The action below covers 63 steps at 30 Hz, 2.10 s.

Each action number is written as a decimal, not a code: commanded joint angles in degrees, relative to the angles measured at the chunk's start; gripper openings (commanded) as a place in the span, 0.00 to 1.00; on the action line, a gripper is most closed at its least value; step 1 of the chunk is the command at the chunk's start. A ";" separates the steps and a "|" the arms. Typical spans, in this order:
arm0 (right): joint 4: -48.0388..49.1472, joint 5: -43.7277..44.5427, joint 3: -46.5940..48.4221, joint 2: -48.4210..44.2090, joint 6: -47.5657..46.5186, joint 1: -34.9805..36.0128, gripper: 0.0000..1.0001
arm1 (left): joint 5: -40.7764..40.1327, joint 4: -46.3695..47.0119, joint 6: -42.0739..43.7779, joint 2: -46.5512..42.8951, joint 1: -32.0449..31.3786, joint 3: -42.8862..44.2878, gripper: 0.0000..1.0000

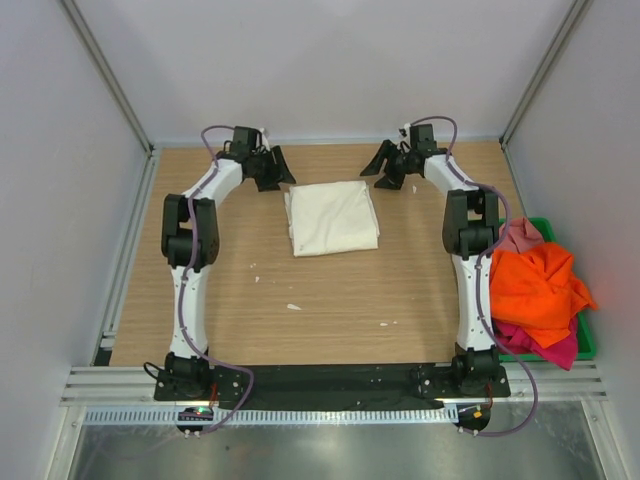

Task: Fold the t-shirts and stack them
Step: Fold the tshirt

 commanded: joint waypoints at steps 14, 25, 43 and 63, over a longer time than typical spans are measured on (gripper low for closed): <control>-0.38 -4.45 2.77 -0.99 -3.53 0.62 0.51 | 6.08 0.69 1.35 4.68 -1.56 7.17 0.27; -0.82 -5.43 3.92 0.15 -3.17 1.23 0.46 | 6.25 -1.16 1.88 3.89 -1.56 6.56 0.39; -4.69 0.03 5.32 1.39 -8.10 3.07 0.40 | 7.04 -0.46 0.47 3.45 -1.47 4.89 0.29; -5.74 4.68 6.29 -2.39 -6.43 3.34 0.01 | 0.02 -3.70 -0.85 -1.65 0.28 1.46 0.00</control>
